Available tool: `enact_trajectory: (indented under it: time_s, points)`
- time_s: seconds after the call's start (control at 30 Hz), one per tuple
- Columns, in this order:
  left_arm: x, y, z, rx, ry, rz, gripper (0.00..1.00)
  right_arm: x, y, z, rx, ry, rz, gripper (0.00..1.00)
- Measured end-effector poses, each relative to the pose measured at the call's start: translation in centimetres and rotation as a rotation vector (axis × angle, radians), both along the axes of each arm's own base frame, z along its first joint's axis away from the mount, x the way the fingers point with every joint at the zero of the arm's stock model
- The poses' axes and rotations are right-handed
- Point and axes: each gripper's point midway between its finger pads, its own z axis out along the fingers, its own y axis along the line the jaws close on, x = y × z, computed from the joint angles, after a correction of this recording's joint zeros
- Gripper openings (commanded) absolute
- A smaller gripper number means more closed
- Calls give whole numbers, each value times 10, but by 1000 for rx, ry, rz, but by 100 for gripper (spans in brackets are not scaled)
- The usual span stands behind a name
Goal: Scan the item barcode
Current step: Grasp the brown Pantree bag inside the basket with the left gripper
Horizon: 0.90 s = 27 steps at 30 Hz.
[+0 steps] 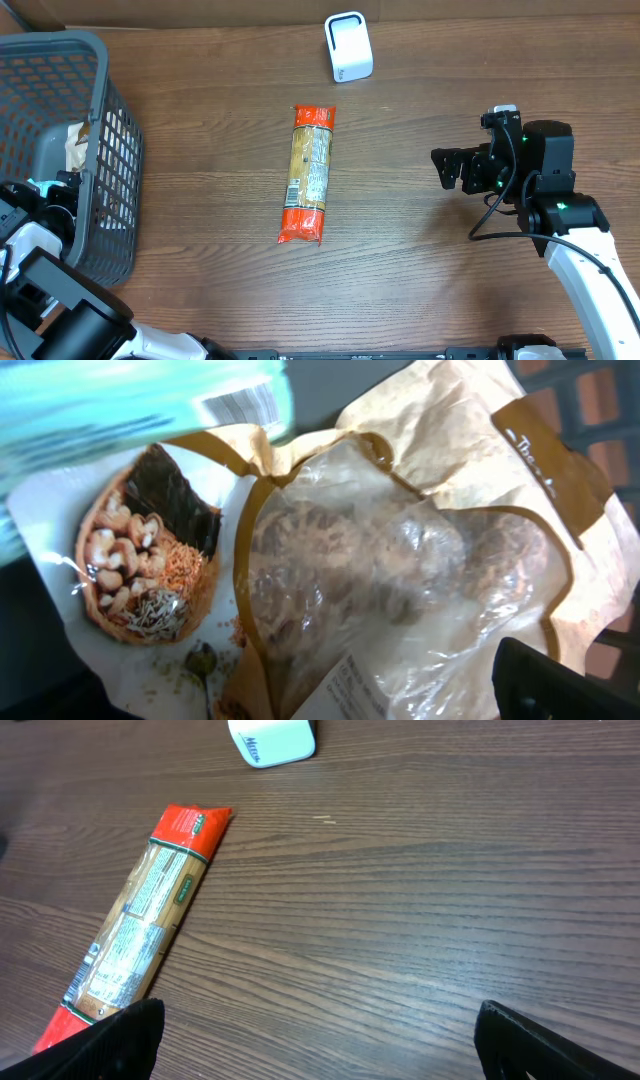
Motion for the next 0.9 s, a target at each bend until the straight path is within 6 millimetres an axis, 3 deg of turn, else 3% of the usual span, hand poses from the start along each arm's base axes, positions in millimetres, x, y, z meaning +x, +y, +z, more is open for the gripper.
enact_trajectory:
  time_s: [0.17,0.3,0.5,0.7,0.9]
  points:
    - [8,2,0,30,-36,-47,95,0,0,0,0,0,0,100]
    - [16,4,-4,59,-54,-81,84,0,0,0,0,0,0,100]
    - [27,8,-17,67,-71,-119,34,0,0,0,0,0,0,100]
    - [32,4,-21,50,-103,-147,4,0,0,0,0,0,0,100]
    - [37,-3,-20,19,-152,-182,4,0,0,0,0,0,0,100]
